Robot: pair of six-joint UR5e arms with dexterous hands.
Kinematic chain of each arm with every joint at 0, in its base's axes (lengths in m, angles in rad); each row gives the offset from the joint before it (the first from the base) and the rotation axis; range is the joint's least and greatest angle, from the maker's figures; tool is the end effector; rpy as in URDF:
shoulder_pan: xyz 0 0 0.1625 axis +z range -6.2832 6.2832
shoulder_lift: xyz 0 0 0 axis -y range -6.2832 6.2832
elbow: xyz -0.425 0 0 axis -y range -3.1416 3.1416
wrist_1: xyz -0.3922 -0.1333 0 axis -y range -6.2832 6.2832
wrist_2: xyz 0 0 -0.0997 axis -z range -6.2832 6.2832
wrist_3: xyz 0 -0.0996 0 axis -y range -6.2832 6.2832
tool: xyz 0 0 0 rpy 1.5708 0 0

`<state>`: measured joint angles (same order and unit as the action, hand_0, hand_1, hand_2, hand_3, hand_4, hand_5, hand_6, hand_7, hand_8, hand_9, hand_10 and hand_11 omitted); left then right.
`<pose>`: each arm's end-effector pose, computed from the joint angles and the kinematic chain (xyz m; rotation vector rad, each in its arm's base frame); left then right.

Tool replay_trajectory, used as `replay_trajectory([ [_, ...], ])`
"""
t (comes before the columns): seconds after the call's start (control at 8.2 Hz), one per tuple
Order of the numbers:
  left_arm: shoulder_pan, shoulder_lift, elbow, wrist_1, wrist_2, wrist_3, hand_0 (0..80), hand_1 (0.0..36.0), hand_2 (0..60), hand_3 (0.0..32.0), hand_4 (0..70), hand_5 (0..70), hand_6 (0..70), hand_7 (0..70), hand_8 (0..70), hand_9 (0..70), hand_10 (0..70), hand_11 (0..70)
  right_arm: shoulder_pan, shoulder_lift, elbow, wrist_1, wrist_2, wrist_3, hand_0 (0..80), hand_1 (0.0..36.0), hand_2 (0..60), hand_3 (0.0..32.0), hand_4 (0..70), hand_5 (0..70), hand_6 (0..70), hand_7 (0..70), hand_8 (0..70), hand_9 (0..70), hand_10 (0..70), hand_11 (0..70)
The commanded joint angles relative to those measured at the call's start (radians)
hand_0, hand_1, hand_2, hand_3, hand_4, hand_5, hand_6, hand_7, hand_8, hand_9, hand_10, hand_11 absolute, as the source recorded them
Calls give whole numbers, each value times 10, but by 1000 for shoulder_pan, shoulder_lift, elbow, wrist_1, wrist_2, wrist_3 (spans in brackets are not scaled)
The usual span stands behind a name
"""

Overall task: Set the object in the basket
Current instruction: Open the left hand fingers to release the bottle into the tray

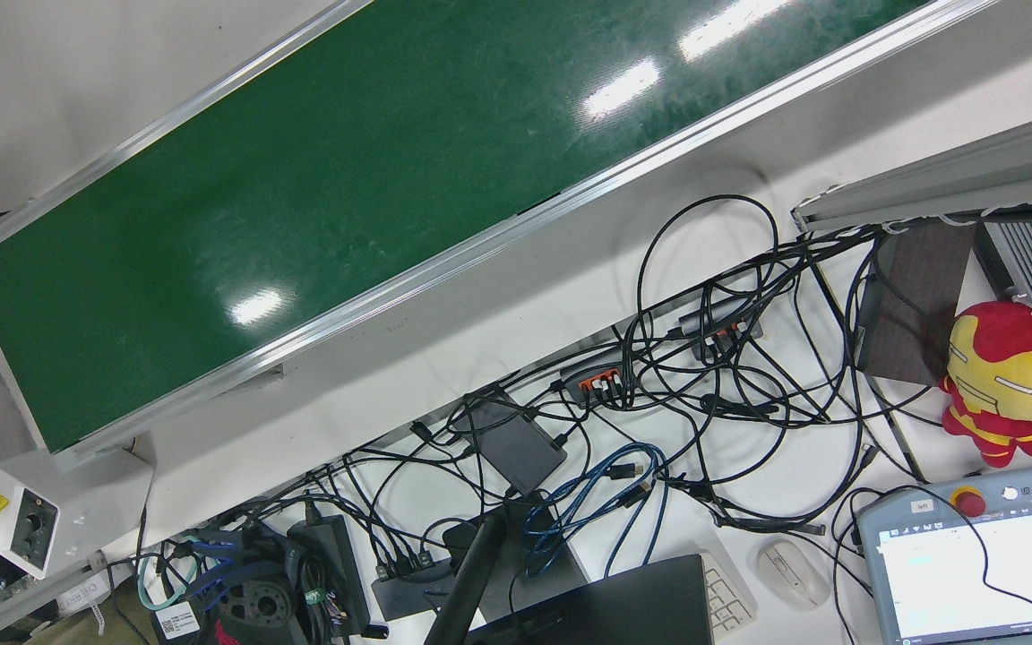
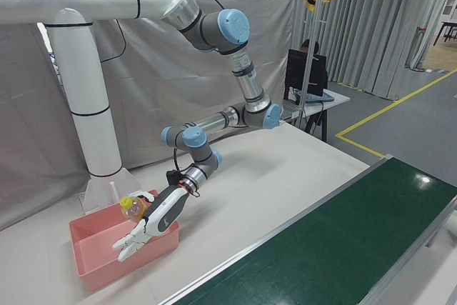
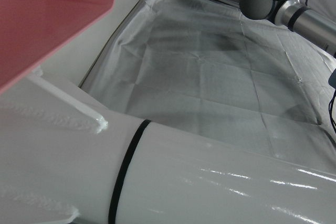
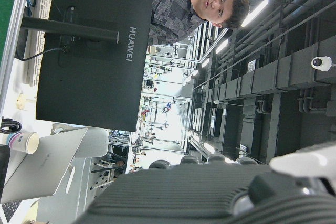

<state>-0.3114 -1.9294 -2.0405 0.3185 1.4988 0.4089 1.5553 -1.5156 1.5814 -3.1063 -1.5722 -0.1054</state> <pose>0.4802 -0.3021 0.3100 -0.8766 2.0498 -0.9378 0.1250 -0.5260 0.6502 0.1007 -2.2696 2.0492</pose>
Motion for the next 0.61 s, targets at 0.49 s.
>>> replay_trajectory([
  [0.49,-113,33,-121,-3,1,-71,724,22,0,70,55,171,0,0,60,70,64,112,-1,0,0,0,0,0,0,0,0,0,0,0,0,0,0,0,0,0],
])
